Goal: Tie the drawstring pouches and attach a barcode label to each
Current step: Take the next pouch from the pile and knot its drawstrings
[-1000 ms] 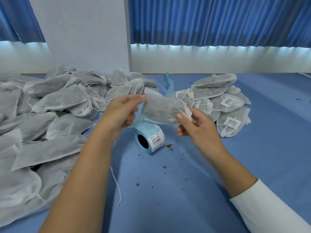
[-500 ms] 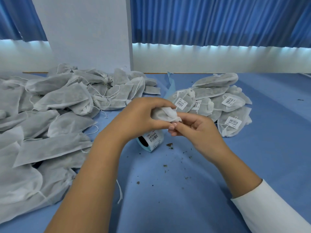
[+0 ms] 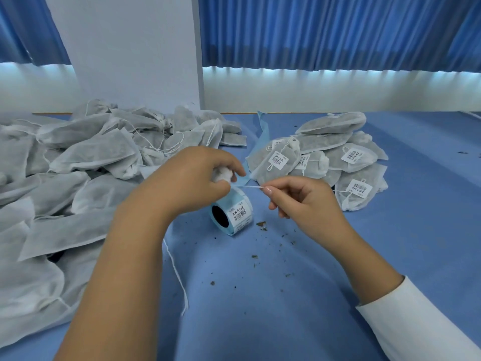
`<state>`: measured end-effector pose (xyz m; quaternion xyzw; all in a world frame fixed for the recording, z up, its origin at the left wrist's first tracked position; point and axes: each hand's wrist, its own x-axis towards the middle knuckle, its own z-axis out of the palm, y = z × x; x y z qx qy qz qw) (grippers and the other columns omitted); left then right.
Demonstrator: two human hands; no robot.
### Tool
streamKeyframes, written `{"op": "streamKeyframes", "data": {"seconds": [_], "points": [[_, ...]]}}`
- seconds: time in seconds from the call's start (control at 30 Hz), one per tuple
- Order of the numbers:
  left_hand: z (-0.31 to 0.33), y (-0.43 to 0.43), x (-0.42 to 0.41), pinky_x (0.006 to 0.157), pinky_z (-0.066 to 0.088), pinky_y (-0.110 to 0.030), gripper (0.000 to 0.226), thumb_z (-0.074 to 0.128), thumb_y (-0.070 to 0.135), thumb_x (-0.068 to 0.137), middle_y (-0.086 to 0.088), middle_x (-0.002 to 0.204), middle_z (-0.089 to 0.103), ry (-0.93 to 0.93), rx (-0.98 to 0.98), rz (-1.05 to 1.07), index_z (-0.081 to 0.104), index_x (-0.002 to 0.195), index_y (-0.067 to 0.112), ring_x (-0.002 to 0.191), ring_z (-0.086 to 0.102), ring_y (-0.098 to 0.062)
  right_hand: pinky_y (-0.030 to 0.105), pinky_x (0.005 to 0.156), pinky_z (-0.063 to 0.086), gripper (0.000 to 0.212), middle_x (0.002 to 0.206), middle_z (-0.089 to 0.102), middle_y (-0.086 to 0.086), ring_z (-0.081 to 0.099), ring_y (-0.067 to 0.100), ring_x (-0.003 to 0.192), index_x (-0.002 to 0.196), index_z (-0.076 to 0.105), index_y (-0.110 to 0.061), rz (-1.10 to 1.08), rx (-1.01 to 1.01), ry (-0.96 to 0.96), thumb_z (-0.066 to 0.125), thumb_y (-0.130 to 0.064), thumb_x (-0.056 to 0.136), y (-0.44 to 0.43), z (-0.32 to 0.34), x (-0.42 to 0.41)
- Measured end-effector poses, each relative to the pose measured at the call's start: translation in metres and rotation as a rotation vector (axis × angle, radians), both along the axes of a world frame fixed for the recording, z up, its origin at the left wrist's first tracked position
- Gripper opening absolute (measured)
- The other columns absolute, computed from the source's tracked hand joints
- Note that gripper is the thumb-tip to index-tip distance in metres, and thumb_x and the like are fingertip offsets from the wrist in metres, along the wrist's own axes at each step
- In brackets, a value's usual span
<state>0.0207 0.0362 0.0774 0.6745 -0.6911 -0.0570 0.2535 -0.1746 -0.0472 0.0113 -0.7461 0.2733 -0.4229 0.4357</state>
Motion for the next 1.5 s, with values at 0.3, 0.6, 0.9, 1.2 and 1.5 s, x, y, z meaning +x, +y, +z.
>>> {"op": "streamKeyframes", "data": {"seconds": [0.3, 0.6, 0.9, 1.2, 1.5], "points": [[-0.007, -0.006, -0.013, 0.044, 0.029, -0.014, 0.026, 0.061, 0.043, 0.093, 0.006, 0.054, 0.047, 0.339, 0.215, -0.186, 0.077, 0.079, 0.028, 0.045, 0.033, -0.009, 0.027, 0.063, 0.055, 0.012, 0.070, 0.068, 0.000, 0.061, 0.011, 0.063, 0.088, 0.074, -0.022, -0.206, -0.083, -0.193, 0.072, -0.011, 0.087, 0.002, 0.007, -0.004], [-0.014, -0.017, -0.022, 0.069, 0.043, -0.008, 0.010, 0.072, 0.026, 0.088, 0.008, 0.089, 0.077, 0.816, 0.050, -0.137, 0.080, 0.082, 0.027, 0.085, 0.066, 0.005, 0.017, 0.064, 0.049, 0.010, 0.069, 0.066, -0.007, 0.059, 0.001, 0.060, 0.092, 0.073, -0.016, -0.265, -0.077, -0.115, 0.065, -0.011, 0.093, -0.001, 0.000, 0.004], [-0.018, -0.020, -0.017, 0.086, 0.051, -0.019, 0.007, 0.079, 0.032, 0.081, 0.010, 0.092, 0.077, 0.778, 0.055, 0.028, 0.081, 0.088, 0.030, 0.097, 0.069, -0.005, 0.010, 0.067, 0.039, 0.011, 0.076, 0.056, -0.008, 0.051, 0.000, 0.070, 0.095, 0.073, -0.008, -0.120, -0.538, 0.205, 0.064, -0.004, 0.091, 0.006, -0.004, 0.004], [-0.015, -0.013, -0.023, 0.066, 0.032, -0.029, 0.021, 0.065, 0.036, 0.092, 0.001, 0.093, 0.075, 0.581, 0.328, -0.228, 0.077, 0.076, 0.031, 0.081, 0.046, -0.021, 0.019, 0.061, 0.045, 0.013, 0.072, 0.063, -0.009, 0.056, 0.008, 0.068, 0.078, 0.074, -0.019, -0.232, -0.380, -0.024, 0.071, -0.008, 0.082, 0.005, 0.004, -0.001], [-0.017, -0.017, -0.019, 0.072, 0.038, -0.018, 0.032, 0.060, 0.023, 0.096, 0.008, 0.092, 0.074, 0.758, 0.256, -0.142, 0.073, 0.067, 0.028, 0.087, 0.058, 0.000, 0.019, 0.064, 0.048, 0.017, 0.086, 0.064, -0.011, 0.053, 0.005, 0.059, 0.093, 0.063, -0.025, -0.228, 0.160, 0.010, 0.070, -0.011, 0.087, 0.001, 0.000, 0.005]]}}
